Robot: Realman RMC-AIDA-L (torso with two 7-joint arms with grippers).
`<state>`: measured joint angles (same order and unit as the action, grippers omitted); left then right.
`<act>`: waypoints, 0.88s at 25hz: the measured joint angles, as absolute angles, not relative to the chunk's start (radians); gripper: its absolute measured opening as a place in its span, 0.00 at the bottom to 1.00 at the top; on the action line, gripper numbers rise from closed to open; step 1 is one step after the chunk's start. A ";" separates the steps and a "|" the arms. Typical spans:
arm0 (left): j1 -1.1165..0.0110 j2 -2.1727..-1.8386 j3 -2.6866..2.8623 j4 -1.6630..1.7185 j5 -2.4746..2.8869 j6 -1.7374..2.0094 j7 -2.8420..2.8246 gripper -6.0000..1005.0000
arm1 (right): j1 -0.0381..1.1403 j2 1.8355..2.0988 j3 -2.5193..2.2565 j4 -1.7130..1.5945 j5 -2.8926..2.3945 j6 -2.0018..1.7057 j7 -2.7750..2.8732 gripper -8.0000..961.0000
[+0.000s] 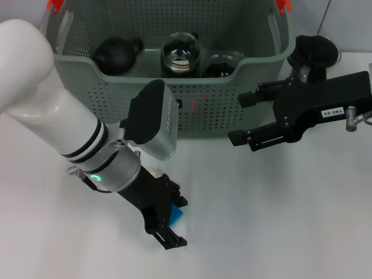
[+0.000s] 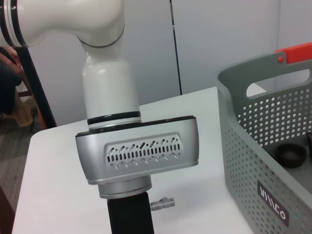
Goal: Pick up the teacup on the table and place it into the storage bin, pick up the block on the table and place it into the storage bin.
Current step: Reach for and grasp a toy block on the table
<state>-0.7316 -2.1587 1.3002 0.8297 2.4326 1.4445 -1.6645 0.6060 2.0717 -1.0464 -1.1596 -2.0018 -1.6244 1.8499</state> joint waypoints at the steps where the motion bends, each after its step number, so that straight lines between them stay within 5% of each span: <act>1: -0.731 -2.157 1.300 0.831 2.433 1.447 -1.665 0.86 | 0.606 2.072 -1.046 -1.160 -2.002 -1.624 1.850 0.96; 22: -0.729 -2.117 1.282 0.861 2.431 1.539 -1.681 0.86 | 0.611 2.071 -1.036 -1.160 -2.002 -1.624 1.850 0.96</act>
